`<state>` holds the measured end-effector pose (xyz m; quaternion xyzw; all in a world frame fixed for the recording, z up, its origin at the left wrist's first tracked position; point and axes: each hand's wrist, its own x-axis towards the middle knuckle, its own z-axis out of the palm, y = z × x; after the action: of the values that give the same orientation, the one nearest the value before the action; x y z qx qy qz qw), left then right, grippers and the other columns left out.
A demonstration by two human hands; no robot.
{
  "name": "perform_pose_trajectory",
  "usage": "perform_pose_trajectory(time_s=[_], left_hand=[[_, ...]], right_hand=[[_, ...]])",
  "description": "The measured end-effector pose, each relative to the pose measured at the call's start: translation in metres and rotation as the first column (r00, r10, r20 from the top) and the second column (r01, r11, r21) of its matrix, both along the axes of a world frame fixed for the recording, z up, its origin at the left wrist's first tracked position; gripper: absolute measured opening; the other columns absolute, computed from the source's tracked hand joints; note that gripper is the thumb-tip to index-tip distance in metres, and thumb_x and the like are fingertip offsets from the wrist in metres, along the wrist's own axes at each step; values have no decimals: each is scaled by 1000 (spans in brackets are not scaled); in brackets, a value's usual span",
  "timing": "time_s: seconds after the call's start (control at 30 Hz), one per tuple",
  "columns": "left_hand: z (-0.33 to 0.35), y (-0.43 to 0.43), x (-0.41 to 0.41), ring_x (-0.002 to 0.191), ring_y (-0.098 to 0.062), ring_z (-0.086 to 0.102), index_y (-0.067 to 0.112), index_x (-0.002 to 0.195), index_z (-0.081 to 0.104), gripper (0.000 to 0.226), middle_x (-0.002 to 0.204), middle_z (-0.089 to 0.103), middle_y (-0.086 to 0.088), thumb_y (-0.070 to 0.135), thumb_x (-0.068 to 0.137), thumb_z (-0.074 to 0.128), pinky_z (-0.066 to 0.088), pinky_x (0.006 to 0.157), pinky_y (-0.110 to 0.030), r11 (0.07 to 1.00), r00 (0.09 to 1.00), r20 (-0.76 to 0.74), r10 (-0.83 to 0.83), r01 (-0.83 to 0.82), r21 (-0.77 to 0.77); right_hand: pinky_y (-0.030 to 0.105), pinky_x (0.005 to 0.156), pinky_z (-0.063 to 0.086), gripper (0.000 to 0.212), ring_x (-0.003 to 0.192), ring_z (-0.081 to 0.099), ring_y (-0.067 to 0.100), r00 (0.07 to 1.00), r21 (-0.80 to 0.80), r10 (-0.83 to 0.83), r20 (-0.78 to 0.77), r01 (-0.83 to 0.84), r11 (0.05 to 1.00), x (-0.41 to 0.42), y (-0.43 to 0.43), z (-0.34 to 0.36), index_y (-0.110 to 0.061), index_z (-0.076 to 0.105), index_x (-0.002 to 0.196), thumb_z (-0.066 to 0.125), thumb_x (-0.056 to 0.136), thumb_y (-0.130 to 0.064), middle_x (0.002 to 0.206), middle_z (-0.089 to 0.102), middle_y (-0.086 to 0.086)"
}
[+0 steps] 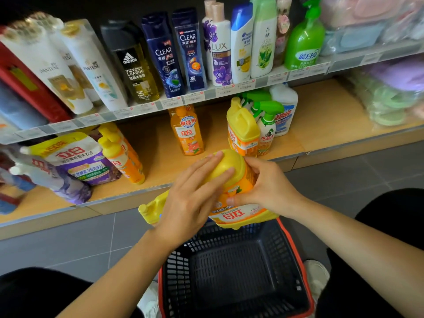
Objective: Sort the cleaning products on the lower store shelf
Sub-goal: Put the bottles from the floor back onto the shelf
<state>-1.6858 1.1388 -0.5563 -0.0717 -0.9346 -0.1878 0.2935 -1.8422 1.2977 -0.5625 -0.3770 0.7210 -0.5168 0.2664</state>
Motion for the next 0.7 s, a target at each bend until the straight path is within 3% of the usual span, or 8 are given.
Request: perform_pose_trajectory(time_s=[0.07,0.2,0.33,0.43,0.53,0.63,0.7], left_hand=[[4,-1,-3,142,-28,43,11,146,51,45,157,43,-8,21,103,57,44,102,-52,999,999,34,13,-15,51],[7,-3,-5,147,-14,37,28,154,39,50,163,33,8,41,106,45,43,103,-51,987,985,162,56,-79,140],[0,-9,-5,140,-7,43,41,154,34,60,154,44,16,66,100,35,43,107,-49,916,944,315,101,-212,340],[-1,-16,-7,137,-10,48,36,148,48,58,148,53,11,64,98,38,40,113,-49,711,920,388,65,-315,628],[0,-18,-9,129,-11,55,32,138,60,43,140,60,9,51,102,44,48,109,-42,496,918,395,40,-361,790],[5,-21,-10,120,-21,61,35,121,72,29,129,66,6,29,106,47,60,80,-31,243,904,421,77,-426,871],[8,-25,-9,115,-29,63,28,118,75,31,126,67,-1,20,105,48,59,65,-29,136,895,439,83,-446,884]], right_hand=[[47,92,57,76,105,70,12,1000,5,16,-14,-16,1000,1,0,1,-24,66,123,99,55,-27,111,75,-6],[47,90,57,78,104,70,11,999,10,23,-39,-23,1000,6,1,-1,-28,66,123,97,52,-37,110,74,-8],[46,92,57,76,106,69,9,1000,5,20,-20,-19,1000,5,2,-1,-28,67,123,98,55,-36,112,74,-11],[47,94,57,72,108,69,10,999,-3,4,32,-4,1000,-1,3,0,-27,67,124,98,59,-28,115,74,-10],[49,94,57,73,108,70,13,997,-14,-18,73,19,1000,-5,3,0,-25,67,125,97,59,-24,116,74,-8],[49,95,57,73,109,70,12,995,-33,-14,99,17,999,-6,2,0,-24,67,125,97,58,-25,116,74,-8],[49,95,57,73,109,70,12,995,-46,-5,101,10,999,-6,1,0,-24,67,124,96,58,-26,116,74,-8]])
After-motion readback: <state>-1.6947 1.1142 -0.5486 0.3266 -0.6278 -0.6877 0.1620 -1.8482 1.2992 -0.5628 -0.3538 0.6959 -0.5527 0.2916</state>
